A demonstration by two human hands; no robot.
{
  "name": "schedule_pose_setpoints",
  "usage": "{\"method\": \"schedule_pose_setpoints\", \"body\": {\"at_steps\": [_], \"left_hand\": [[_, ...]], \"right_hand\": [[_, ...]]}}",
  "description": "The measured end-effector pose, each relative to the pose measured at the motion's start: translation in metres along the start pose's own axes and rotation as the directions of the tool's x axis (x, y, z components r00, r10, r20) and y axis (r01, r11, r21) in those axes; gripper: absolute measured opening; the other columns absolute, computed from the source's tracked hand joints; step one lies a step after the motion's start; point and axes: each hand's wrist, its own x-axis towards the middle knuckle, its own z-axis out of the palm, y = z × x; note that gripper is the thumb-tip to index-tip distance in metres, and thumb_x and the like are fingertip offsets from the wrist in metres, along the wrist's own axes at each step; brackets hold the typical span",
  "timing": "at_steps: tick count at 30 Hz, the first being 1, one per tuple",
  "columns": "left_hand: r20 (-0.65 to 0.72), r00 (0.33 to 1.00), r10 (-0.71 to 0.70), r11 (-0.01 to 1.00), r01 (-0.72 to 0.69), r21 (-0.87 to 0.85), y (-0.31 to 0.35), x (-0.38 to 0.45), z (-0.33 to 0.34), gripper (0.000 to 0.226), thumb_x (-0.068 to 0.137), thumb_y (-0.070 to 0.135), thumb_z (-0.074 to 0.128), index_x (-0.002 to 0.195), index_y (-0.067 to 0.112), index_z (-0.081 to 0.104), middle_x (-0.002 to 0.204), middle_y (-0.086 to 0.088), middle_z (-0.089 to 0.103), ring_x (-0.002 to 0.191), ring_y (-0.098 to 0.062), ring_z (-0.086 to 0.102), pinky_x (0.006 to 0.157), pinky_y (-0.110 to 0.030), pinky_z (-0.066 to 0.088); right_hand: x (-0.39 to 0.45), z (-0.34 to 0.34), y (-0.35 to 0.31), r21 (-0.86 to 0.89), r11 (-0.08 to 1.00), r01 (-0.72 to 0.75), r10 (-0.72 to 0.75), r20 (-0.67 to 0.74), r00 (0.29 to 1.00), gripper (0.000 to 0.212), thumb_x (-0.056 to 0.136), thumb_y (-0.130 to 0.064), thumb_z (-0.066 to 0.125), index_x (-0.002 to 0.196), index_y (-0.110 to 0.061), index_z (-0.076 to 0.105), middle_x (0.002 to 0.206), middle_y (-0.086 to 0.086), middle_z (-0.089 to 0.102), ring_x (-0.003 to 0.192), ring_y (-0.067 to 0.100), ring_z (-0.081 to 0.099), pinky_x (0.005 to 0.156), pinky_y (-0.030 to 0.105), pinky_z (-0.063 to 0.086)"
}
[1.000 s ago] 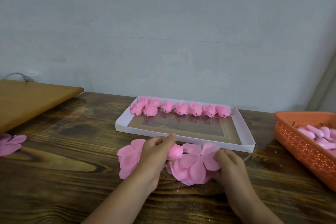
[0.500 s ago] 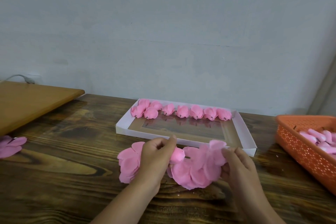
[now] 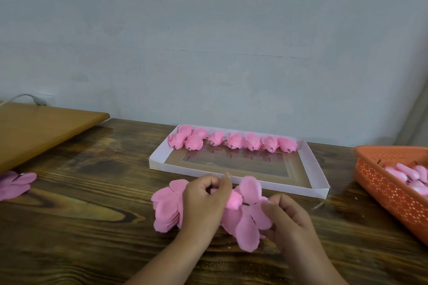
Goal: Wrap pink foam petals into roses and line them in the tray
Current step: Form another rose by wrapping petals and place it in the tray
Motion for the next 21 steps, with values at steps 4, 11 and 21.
{"method": "schedule_pose_setpoints", "body": {"at_steps": [4,11,21], "left_hand": [[-0.012,1.000,0.004,0.999,-0.004,0.043,0.0009,-0.0004,-0.0004,0.033,0.091,0.029,0.069,0.060,0.022,0.066,0.050,0.005,0.056,0.051,-0.004,0.055,0.052,-0.023,0.048],[-0.037,0.999,0.036,0.995,-0.032,0.099,0.0032,-0.0004,-0.0016,0.042,0.091,0.023,0.070,0.050,0.026,0.063,0.051,0.008,0.059,0.054,-0.002,0.059,0.051,-0.015,0.047],[-0.037,0.998,0.046,0.992,-0.041,0.122,0.0036,-0.0014,-0.0011,0.036,0.091,0.022,0.070,0.055,0.019,0.064,0.054,0.005,0.060,0.057,-0.006,0.058,0.055,-0.020,0.048]], "right_hand": [[-0.0014,-0.0009,0.0009,-0.004,1.000,0.015,-0.015,-0.019,1.000,0.037,0.095,-0.016,0.060,0.058,-0.018,0.059,0.071,0.008,0.068,0.065,0.018,0.066,0.055,0.026,0.051],[-0.0015,-0.0009,0.0009,0.011,1.000,0.018,-0.017,-0.052,0.999,0.037,0.094,-0.010,0.055,0.059,-0.017,0.064,0.088,0.012,0.075,0.096,0.014,0.073,0.063,0.030,0.057],[-0.0025,0.0005,0.0010,0.009,0.999,0.031,-0.030,-0.052,0.998,0.033,0.086,-0.042,0.068,0.071,-0.013,0.068,0.085,0.014,0.073,0.076,0.028,0.069,0.072,0.043,0.061]]}}
